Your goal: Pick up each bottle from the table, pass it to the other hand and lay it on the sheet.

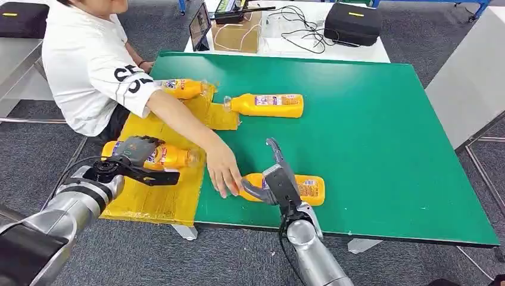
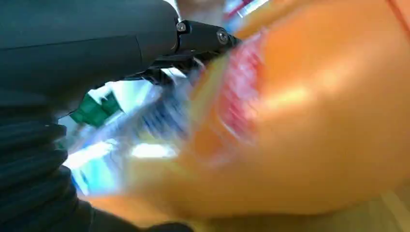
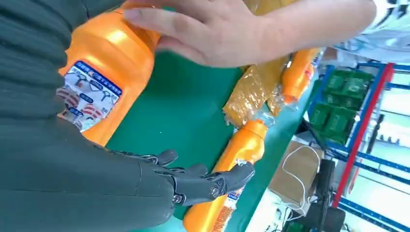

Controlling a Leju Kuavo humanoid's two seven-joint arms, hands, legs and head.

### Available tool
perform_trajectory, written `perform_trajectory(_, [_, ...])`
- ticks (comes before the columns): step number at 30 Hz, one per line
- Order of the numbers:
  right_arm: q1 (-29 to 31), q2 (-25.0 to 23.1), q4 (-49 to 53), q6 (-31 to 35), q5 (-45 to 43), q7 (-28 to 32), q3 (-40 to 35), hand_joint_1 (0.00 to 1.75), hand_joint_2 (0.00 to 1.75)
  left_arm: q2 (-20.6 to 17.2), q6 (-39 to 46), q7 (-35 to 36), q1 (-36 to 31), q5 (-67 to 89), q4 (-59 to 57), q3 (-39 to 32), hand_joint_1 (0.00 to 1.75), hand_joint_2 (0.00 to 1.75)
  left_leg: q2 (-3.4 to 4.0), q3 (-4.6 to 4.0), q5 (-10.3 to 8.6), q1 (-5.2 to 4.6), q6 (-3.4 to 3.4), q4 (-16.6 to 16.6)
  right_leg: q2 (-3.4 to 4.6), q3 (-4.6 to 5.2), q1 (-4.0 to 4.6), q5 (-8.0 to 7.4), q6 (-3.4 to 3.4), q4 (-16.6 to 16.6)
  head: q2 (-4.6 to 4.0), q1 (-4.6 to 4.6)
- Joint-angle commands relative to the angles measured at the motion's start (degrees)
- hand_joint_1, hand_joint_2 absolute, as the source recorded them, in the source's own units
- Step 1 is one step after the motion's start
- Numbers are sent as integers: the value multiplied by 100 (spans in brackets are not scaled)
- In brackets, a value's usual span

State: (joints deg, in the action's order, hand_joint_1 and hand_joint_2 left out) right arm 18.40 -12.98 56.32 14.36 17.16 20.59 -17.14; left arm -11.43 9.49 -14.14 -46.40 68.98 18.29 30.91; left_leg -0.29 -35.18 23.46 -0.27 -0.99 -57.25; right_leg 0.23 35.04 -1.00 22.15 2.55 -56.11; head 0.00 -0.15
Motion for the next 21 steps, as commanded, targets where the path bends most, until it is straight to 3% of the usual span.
perform_trajectory(1, [443,284,-760,119,470,-288,-329,0,175,122,453,-504,383,-424,-230,-528,0,175,15,33,11,5,6,9,9,-32,6,5,-8,15,2,9])
perform_trajectory(3, [430,371,-731,248,745,-369,-392,0,175,133,631,-889,564,-720,-96,-821,0,175,8,22,6,0,3,7,8,-22,0,3,-5,9,0,0])
perform_trajectory(4, [439,448,-712,316,961,-483,-472,0,0,127,698,-1134,665,-934,-3,-1007,0,175,5,21,4,-1,3,8,5,-21,-1,3,-4,9,2,0])
perform_trajectory(7, [441,609,-629,271,1251,-667,-527,0,0,89,1265,-1462,926,-1185,226,-1326,0,175,2,35,10,2,6,11,7,-37,2,6,-9,17,0,2])
perform_trajectory(8, [482,667,-661,302,1425,-750,-568,0,175,75,1755,-1440,1001,-1094,306,-1360,0,175,0,28,8,0,5,9,6,-32,0,5,-7,14,0,2])
perform_trajectory(12, [729,815,-937,257,1755,-954,-591,0,175,189,1934,-1810,1163,-1449,438,-1746,0,175,-3,26,11,3,6,4,3,-32,3,8,-9,12,2,2])
perform_trajectory(20, [739,832,-942,252,1746,-950,-575,0,175,189,1935,-1811,1165,-1448,439,-1747,0,175,-9,11,4,-4,3,2,-1,-16,-5,4,-5,6,0,2])
perform_trajectory(21, [988,931,-1292,207,2166,-1121,-663,0,175,266,1935,-2181,1268,-1861,603,-2207,0,175,-7,10,4,-4,3,2,1,-15,-5,4,-4,6,0,0])
